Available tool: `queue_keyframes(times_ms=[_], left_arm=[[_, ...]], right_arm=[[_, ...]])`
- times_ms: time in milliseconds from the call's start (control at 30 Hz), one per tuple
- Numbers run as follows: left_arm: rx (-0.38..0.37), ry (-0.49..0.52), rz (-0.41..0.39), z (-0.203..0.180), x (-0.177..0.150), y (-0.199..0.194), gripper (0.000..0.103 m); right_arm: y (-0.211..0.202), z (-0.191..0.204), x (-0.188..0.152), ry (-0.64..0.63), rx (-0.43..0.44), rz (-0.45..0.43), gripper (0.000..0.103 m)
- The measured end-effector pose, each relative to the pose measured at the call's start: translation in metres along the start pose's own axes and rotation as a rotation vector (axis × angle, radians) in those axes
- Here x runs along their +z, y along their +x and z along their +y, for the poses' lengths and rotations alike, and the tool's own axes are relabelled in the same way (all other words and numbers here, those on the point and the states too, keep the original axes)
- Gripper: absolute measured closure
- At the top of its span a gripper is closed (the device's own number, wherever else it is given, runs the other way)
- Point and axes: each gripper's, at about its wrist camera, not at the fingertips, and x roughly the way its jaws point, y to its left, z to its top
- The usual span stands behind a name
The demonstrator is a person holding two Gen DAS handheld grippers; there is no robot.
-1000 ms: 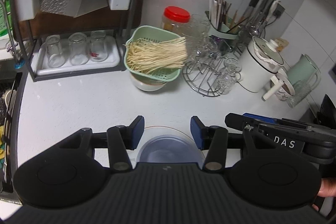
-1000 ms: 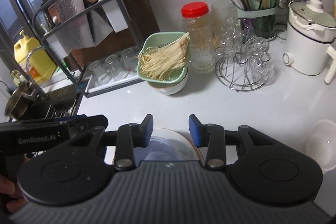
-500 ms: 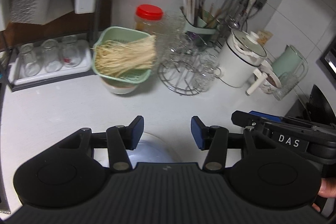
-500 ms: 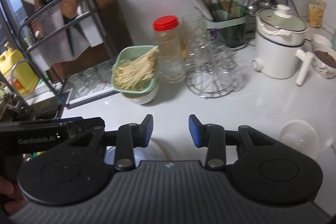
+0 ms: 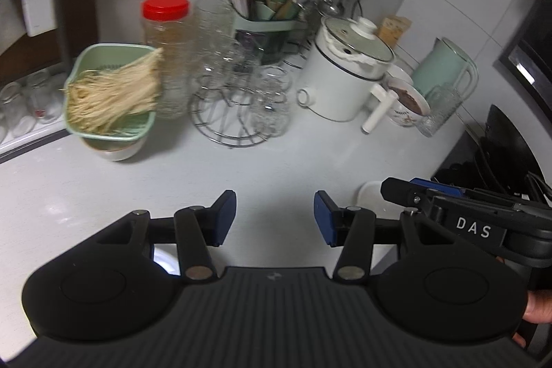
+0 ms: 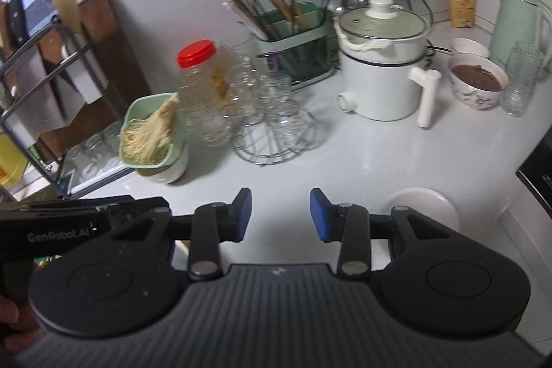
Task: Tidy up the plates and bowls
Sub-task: 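Move both grippers to the white ceramic bowl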
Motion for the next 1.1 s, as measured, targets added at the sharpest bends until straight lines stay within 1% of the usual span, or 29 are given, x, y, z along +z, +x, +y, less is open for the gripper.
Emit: queue_keyframes(times_ms=[333, 433, 633, 833, 967, 1100], left_arm=[[-0.063, 0.091, 0.020, -0.059, 0.011, 0.038, 0.047], [-0.081, 0.111, 0.027, -0.074, 0.016, 0.052, 0.045], [-0.087, 0.138, 0.069, -0.094, 0.023, 0.087, 0.043], [-0.083, 0.173, 0.109, -0.108, 0.028, 0.125, 0.041], [-0.094, 0.206, 0.135, -0.118, 0.028, 0.148, 0.041], [-0.092, 0.204, 0.178, -0.123, 0.029, 0.176, 0.041]], right_arm=[[-0.011, -0.063, 0.005, 0.101, -0.075, -0.054, 0.063], [-0.012, -0.078, 0.007, 0.118, -0.095, -0.070, 0.063], [-0.005, -0.111, 0.009, 0.149, -0.148, -0.081, 0.063], [0.012, -0.144, 0.003, 0.174, -0.187, -0.061, 0.063], [0.029, -0.162, -0.003, 0.171, -0.189, -0.028, 0.063], [0.041, -0.181, -0.005, 0.203, -0.190, -0.006, 0.062]])
